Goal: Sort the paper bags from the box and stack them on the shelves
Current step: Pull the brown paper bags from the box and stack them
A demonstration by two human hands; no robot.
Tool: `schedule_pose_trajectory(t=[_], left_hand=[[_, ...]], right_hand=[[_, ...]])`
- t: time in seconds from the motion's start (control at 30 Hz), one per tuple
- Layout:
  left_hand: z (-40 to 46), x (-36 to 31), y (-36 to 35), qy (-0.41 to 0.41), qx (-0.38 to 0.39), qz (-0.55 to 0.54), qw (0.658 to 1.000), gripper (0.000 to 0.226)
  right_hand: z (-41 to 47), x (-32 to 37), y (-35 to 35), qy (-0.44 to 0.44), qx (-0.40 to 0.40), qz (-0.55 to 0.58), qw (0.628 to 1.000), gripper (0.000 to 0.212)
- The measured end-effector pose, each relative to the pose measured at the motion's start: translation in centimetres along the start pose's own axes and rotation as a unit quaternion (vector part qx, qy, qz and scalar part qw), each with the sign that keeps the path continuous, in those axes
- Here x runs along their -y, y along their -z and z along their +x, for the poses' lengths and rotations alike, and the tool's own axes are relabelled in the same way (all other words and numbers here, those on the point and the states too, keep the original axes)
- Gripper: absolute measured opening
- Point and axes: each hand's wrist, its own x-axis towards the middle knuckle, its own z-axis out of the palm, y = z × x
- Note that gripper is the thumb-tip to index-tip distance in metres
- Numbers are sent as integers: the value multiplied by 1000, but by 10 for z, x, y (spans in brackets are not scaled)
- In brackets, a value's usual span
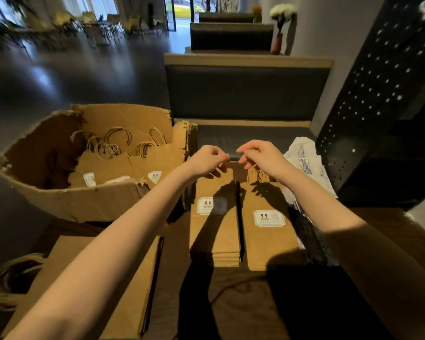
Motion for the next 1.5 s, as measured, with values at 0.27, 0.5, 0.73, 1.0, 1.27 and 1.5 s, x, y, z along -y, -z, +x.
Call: schedule_pose_trajectory(t=[0.27,0.5,0.73,1.0,1.27,1.5], left_hand=[[-22,44,151,-66,-25,3,997,17],[-31,108,249,-76,-54,20,995,18],[-29,172,301,-37,-52,-4,998,20],[1,218,319,14,-100,-31,994,18],[53,249,337,67,-114,-21,991,21],[73,272,340,94,-159,-60,981,16]], right_hand=[[42,97,-94,42,-45,7,998,21],[69,143,-178,34,-57,1,998,21],[106,155,-229,7,-18,-26,999,23],[165,145,-266,-21,49,-91,994,25],[238,101,-316,-78,118,-145,979,30],[281,68,-360,-155,189,-222,944,69]])
